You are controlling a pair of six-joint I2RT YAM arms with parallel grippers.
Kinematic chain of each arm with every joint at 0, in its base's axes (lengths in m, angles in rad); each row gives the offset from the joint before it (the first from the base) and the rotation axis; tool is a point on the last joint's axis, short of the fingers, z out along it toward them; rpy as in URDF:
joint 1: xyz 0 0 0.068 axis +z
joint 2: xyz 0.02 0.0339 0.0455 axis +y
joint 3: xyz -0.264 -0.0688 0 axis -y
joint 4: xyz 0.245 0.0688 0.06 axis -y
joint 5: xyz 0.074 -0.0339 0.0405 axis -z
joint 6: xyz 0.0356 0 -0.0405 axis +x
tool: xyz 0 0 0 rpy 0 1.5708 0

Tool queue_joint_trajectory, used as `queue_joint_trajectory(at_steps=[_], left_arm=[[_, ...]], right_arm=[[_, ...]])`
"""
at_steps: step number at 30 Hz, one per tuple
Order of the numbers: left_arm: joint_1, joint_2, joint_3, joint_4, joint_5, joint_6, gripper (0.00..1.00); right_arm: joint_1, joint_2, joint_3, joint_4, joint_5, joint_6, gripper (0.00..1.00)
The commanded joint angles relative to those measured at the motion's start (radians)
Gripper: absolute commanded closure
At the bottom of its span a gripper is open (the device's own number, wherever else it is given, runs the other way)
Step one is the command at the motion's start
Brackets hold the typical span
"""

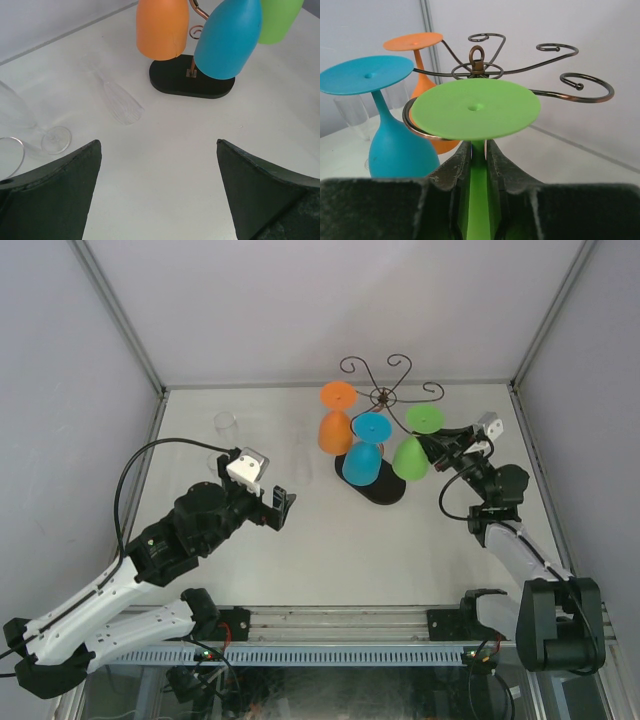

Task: Place the wine glass upside down on the wine glass rack
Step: Turn the wine glass upside down at the wine rack.

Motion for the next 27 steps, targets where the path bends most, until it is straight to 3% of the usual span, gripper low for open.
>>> queue_joint_trajectory(at_steps=[1, 8, 11, 22, 27], left_arm=[[0.008, -0.006, -0.016, 0.022, -0.004, 0.013, 0.00], [0.008, -0.012, -0.019, 0.021, -0.013, 0.013, 0.00], [0.008, -0.016, -0.017, 0.022, -0.016, 0.012, 0.00], [0.008, -0.032, -0.019, 0.025, -0.042, 0.000, 0.00], [0.008, -0.035, -0.019, 0.025, -0.044, -0.001, 0.00]], right_arm=[[0.010, -0.017, 0.049, -0.097, 0.037, -0.077, 0.84], [0.007, -0.092, 0.050, -0.227, 0.067, -0.120, 0.62], [0.007, -0.173, 0.050, -0.367, 0.097, -0.162, 0.37], [-0.037, -0.558, 0.059, -1.018, 0.381, -0.120, 0.23], [-0.052, -0.658, 0.163, -1.288, 0.387, -0.109, 0.01]])
